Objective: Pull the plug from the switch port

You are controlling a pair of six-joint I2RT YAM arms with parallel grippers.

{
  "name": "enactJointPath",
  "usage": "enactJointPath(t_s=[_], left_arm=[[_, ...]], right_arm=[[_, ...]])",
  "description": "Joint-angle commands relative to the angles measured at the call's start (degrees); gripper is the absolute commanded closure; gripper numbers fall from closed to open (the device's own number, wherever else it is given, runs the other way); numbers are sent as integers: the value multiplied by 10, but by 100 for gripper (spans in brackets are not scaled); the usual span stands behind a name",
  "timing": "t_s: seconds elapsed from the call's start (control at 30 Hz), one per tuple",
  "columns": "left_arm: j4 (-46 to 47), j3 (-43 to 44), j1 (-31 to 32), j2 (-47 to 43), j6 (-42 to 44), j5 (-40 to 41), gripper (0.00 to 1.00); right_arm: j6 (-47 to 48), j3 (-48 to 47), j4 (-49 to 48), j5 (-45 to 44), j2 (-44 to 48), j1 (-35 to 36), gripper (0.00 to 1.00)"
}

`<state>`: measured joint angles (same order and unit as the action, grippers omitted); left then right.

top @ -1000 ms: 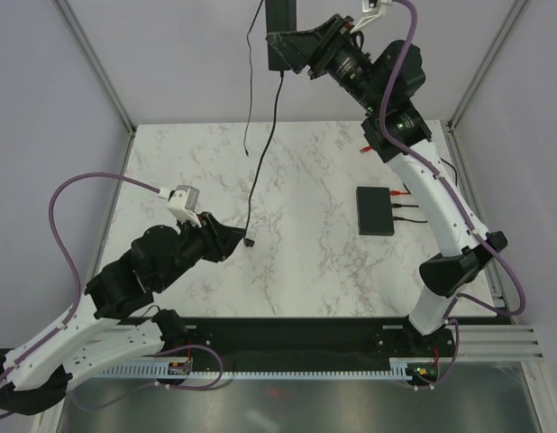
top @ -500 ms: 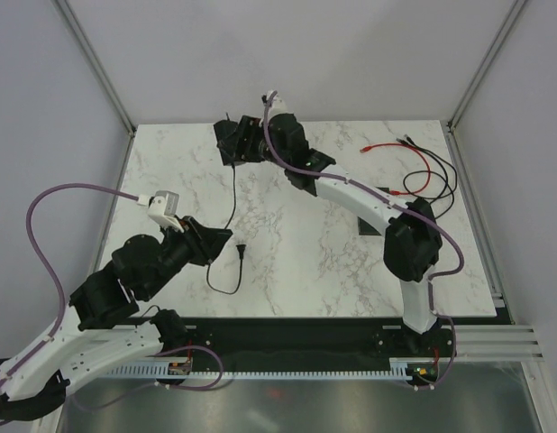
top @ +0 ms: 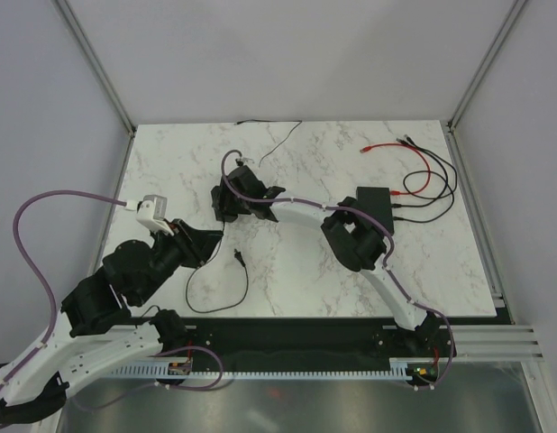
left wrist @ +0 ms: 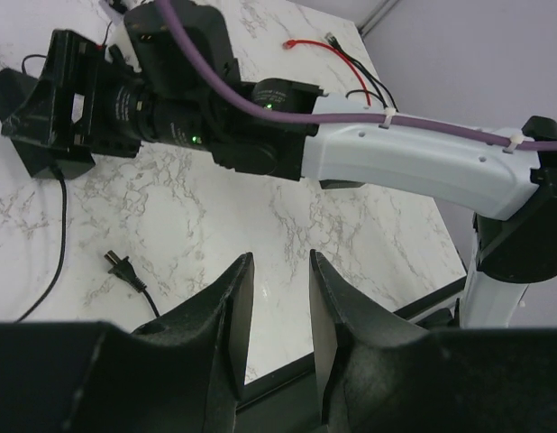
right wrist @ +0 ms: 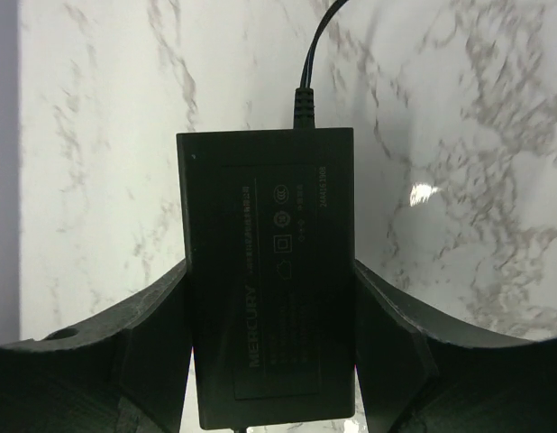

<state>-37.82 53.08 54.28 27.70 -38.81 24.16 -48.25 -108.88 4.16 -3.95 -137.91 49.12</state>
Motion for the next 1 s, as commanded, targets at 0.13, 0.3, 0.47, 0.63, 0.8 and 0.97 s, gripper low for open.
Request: enactJointPath(t_s=[0.13, 0.3, 0.47, 0.63, 0.8, 0.97], left_arm=[[-13, 19, -1, -7, -29, 27, 62], [-14, 14, -1, -2, -36, 21, 62], [-14, 16, -1, 5, -34, 18, 62], [-12, 17, 0, 15, -36, 8, 62], [-11, 17, -1, 24, -43, -3, 61], [-11, 20, 0, 47, -37, -18, 61]], right_arm=[[8, -100, 78, -22, -32, 20, 89], [34, -107, 115, -10, -31, 22, 63], [99, -103, 149, -25, 4, 20, 38], [154, -84, 196, -57, 70, 18, 19], [187, -63, 244, -61, 142, -6, 11], [178, 56, 266, -76, 249, -60, 12]])
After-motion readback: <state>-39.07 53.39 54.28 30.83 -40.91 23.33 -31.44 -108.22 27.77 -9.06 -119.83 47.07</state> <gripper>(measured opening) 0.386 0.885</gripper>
